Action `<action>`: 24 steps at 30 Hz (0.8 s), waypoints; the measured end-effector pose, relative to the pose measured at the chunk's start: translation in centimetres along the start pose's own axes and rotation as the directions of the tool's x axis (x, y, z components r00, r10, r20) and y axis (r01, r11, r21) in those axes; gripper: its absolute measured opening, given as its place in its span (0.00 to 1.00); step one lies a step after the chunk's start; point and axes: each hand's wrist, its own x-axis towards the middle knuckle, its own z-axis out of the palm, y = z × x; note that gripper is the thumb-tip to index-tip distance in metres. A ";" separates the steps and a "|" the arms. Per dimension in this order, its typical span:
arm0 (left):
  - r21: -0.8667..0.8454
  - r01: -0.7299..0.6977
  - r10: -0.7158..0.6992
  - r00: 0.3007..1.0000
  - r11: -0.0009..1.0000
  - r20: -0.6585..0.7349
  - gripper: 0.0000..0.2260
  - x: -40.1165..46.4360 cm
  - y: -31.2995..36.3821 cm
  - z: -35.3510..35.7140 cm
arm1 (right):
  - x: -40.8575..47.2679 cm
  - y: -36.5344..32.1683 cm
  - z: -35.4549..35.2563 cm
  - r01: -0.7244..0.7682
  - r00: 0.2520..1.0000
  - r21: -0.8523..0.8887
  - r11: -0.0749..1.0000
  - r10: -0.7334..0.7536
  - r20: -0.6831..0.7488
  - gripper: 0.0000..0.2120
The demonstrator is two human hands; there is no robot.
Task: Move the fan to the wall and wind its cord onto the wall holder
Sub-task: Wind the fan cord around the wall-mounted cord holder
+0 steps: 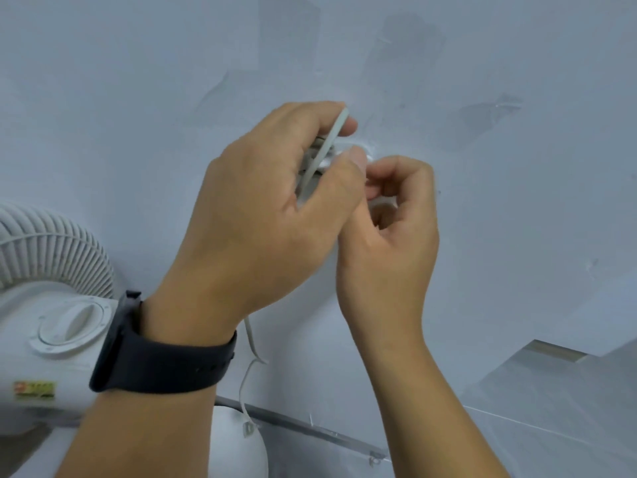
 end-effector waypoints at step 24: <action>-0.003 -0.001 0.001 0.994 1.000 -0.108 0.12 0.0 -1.0 0.9 | 1.4 1.0 -1.2 -0.114 0.975 0.129 0.985 0.136 -0.178 0.07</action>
